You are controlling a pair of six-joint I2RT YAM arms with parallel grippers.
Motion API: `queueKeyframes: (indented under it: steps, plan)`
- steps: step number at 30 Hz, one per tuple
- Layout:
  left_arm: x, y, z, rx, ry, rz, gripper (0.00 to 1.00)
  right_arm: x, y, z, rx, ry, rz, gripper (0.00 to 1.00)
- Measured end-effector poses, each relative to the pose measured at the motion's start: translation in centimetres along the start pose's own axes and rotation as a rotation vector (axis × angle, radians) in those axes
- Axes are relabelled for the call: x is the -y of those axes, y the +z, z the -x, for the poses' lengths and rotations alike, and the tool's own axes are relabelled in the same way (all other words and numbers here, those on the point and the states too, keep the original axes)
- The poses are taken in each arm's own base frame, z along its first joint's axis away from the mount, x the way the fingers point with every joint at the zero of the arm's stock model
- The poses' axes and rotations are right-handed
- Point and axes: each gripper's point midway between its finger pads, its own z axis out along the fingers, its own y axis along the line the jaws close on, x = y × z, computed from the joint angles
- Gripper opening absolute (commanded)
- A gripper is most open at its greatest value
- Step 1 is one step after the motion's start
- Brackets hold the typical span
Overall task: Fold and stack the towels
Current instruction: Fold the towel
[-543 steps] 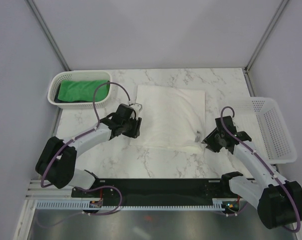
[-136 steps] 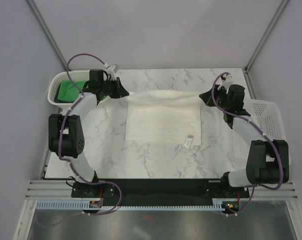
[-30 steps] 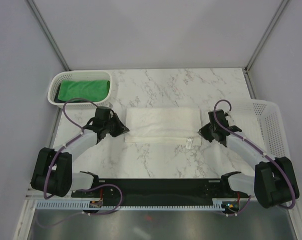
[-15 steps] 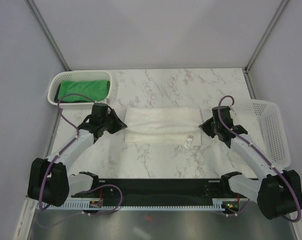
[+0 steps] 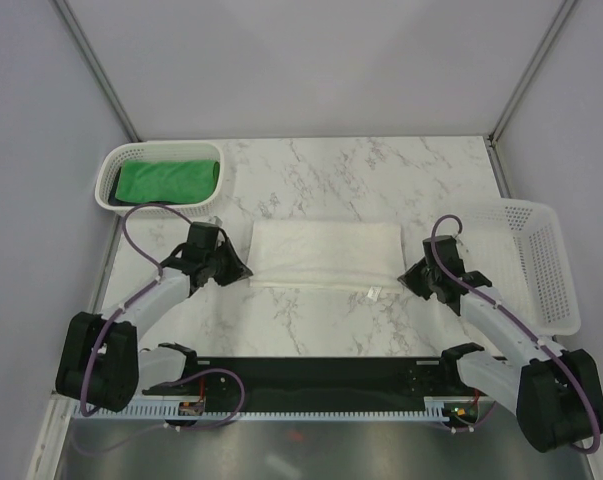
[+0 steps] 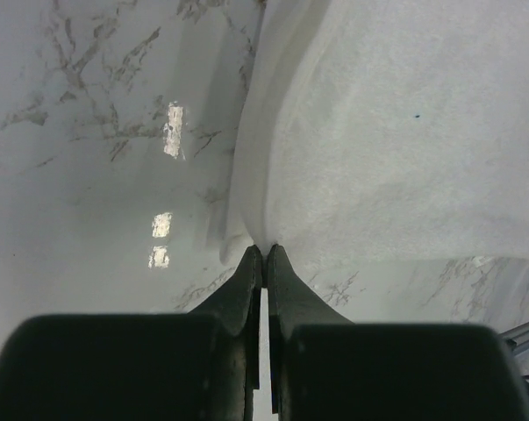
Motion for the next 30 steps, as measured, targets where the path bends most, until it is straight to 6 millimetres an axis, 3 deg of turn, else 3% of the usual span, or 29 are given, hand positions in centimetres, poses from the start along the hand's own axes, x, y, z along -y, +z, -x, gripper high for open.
queueKeyframes:
  steps: [4, 7, 8, 9, 15, 18, 20, 23, 24, 25, 27, 30]
  plan:
    - [-0.7, 0.6, -0.8, -0.032, -0.006, 0.024, 0.06, -0.1, 0.3, -0.1, -0.005, -0.006, 0.002, 0.01]
    - [-0.8, 0.7, -0.9, -0.034, -0.004, 0.024, 0.21, -0.1, 0.4, 0.0, -0.001, -0.01, 0.005, 0.15]
    - [-0.9, 0.7, -1.0, -0.035, -0.004, 0.025, 0.33, 0.0, 0.4, -0.1, -0.002, -0.013, 0.004, 0.21]
    - [-0.9, 0.7, -1.1, -0.037, 0.0, 0.027, 0.35, 0.2, 0.4, -0.2, -0.004, -0.016, 0.001, 0.33]
    - [-0.8, -0.2, -1.0, -0.043, 0.019, 0.035, 0.5, 0.5, -0.6, 0.0, -0.009, -0.073, -0.024, 0.54]
    - [1.4, -2.0, 1.3, 0.009, 0.058, -0.004, 0.51, -1.2, -2.4, 1.5, 0.013, -0.123, -0.014, 0.53]
    - [4.1, -3.6, 3.7, 0.069, 0.089, -0.071, 0.51, -3.0, -3.9, 2.8, 0.038, -0.168, 0.021, 0.5]
    - [7.8, -5.2, 6.1, 0.127, 0.124, -0.181, 0.51, -5.9, -5.5, 3.8, 0.048, -0.252, 0.119, 0.32]
    - [8.6, -5.2, 6.4, 0.129, 0.134, -0.217, 0.51, -6.9, -5.6, 3.7, 0.037, -0.278, 0.161, 0.17]
    - [9.1, -5.0, 6.4, 0.124, 0.14, -0.242, 0.51, -7.9, -5.5, 3.3, 0.008, -0.304, 0.205, 0.12]
    - [9.5, -3.6, 5.8, 0.084, 0.145, -0.273, 0.5, -9.4, -4.6, 2.3, -0.056, -0.336, 0.273, 0.11]
    - [7.7, -0.1, 3.5, -0.013, 0.12, -0.243, 0.49, -10.1, -1.3, 0.1, -0.169, -0.378, 0.333, 0.13]
